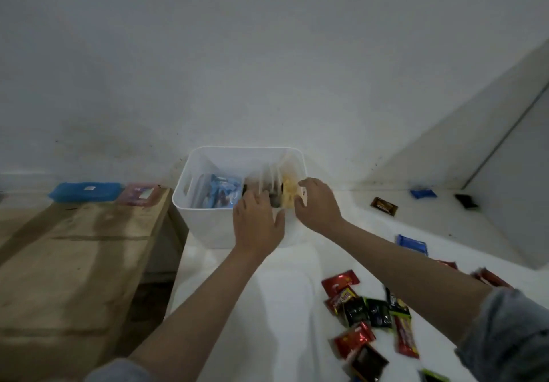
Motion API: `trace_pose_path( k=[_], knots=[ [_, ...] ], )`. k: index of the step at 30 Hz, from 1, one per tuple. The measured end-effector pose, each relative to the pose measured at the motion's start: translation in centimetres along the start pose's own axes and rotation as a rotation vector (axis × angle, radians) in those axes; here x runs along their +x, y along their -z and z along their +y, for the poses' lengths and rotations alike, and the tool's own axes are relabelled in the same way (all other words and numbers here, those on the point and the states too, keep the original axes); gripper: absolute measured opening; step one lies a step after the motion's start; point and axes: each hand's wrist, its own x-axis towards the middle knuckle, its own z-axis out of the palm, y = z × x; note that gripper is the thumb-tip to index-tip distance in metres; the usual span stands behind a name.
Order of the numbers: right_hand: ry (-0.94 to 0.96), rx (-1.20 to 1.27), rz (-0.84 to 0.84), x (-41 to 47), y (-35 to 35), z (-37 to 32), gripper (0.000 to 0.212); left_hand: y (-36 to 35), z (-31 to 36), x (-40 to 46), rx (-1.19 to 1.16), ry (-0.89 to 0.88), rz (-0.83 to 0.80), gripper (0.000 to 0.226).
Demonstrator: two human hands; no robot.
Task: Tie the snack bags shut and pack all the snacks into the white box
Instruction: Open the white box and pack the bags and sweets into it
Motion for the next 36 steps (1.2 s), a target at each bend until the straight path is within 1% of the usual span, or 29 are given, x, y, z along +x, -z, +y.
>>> trace_pose_path(
  k=[2, 3, 7, 9, 11, 13, 16, 18, 20, 24, 26, 30, 33, 36],
  knots=[
    [-0.023, -0.035, 0.058, -3.7, 0.7, 3.0, 0.038, -1.5, 2.5, -3.3, -0.058, -0.011, -0.051, 0.050],
    [-0.056, -0.047, 0.058, -5.8, 1.0, 4.7, 0.039, -2.4, 3.7, -5.0, -0.068, -0.018, -0.091, 0.053],
    [-0.219, -0.119, 0.007, -14.0, 1.2, 11.6, 0.040, -5.6, 7.6, -11.6, -0.071, -0.054, -0.322, 0.063],
    [-0.327, -0.167, -0.028, -18.0, 1.4, 14.7, 0.045, -6.9, 8.9, -14.5, -0.054, -0.094, -0.442, 0.075],
    [-0.424, -0.194, -0.046, -21.8, 1.4, 17.2, 0.050, -8.1, 10.0, -17.4, -0.057, -0.140, -0.512, 0.087],
    [-0.512, -0.231, -0.082, -25.2, 1.3, 19.3, 0.063, -9.5, 10.6, -20.5, -0.042, -0.152, -0.578, 0.096],
    [-0.613, -0.259, -0.126, -29.2, 0.6, 22.1, 0.095, -11.3, 11.1, -25.1, 0.001, -0.118, -0.667, 0.106],
    [-0.652, -0.278, -0.146, -30.8, 0.3, 23.4, 0.116, -12.0, 11.6, -27.3, 0.039, -0.096, -0.682, 0.109],
    [-0.668, -0.300, -0.164, -31.9, 0.1, 24.6, 0.122, -13.1, 11.9, -28.8, 0.095, -0.063, -0.697, 0.106],
    [-0.684, -0.278, -0.144, -33.3, 0.3, 26.8, 0.115, -15.0, 13.1, -29.2, 0.156, 0.002, -0.652, 0.101],
    [-0.689, -0.291, -0.122, -33.6, 0.9, 28.3, 0.113, -15.7, 14.1, -28.6, 0.191, 0.081, -0.625, 0.099],
    [-0.738, -0.286, -0.108, -32.0, 2.7, 31.5, 0.122, -17.3, 15.8, -27.1, 0.223, 0.240, -0.593, 0.101],
    [-0.760, -0.278, -0.165, -29.9, 4.1, 34.4, 0.124, -19.0, 16.9, -25.8, 0.259, 0.298, -0.571, 0.102],
    [-0.665, -0.324, -0.292, -27.5, 5.2, 36.4, 0.118, -20.1, 18.0, -24.6, 0.289, 0.320, -0.525, 0.096]
  ],
)
